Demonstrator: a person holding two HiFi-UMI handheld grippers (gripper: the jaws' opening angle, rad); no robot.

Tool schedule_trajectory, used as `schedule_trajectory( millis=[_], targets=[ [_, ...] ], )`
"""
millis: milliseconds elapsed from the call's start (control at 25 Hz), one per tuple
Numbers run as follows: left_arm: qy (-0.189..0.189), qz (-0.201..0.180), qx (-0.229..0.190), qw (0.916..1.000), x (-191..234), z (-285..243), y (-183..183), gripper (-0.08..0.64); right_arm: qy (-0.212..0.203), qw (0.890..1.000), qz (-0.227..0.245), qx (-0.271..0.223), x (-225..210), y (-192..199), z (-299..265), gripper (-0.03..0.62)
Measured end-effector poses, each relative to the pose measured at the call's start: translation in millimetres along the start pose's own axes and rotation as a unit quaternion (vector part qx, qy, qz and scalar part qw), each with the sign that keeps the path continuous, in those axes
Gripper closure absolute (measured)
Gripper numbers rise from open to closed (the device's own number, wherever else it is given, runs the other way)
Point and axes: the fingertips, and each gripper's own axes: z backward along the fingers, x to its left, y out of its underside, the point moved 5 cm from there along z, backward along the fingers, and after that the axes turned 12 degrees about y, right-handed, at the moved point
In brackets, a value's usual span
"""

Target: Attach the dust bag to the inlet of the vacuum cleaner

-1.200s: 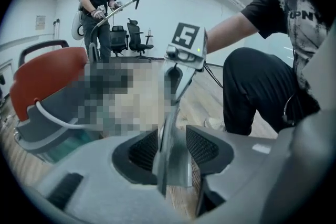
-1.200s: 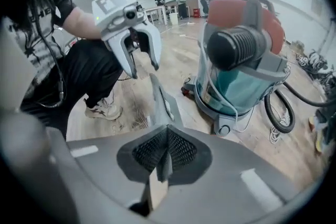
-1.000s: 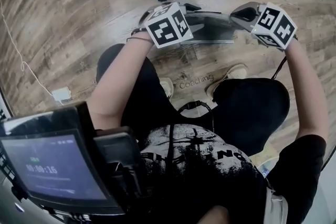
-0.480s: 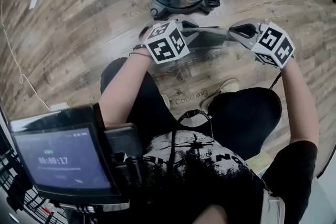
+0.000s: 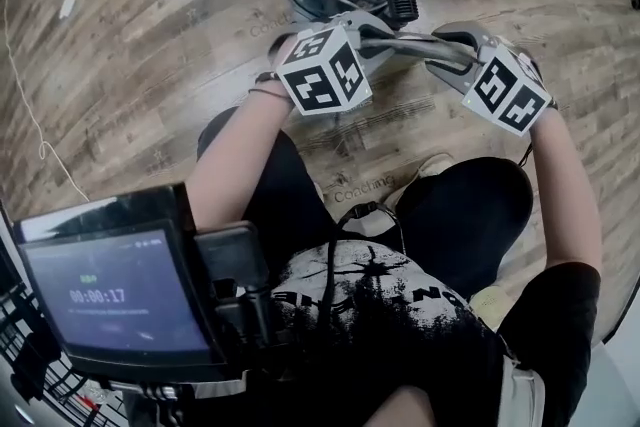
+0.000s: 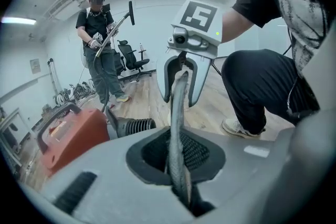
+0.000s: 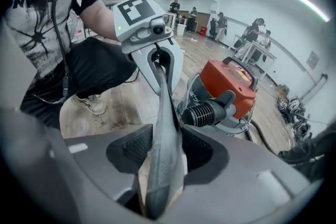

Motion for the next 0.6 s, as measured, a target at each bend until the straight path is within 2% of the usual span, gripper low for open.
schedule_trajectory(
  millis=[120, 200, 440, 600],
  targets=[
    [-0.001, -0.011, 0.004, 0.9999, 4, 3, -8, 0.532, 0.042, 0.999, 0.033, 0.002, -8, -6, -2, 0.513],
    [-0.003, -0.012, 0.006, 0.9999, 6, 5, -8, 0.532, 0.058, 0.997, 0.049, 0.006, -12, -9, -3, 0.546],
    [-0.012, -0.009, 0.022, 0.9996, 10, 2, -5, 0.532, 0.061, 0.997, 0.040, 0.012, -15, -6, -10, 0.551],
    [-0.014, 0.007, 0.026, 0.9995, 16, -2, -1, 0.532, 0.072, 0.997, 0.037, 0.007, -20, -4, -15, 0.534]
  ],
)
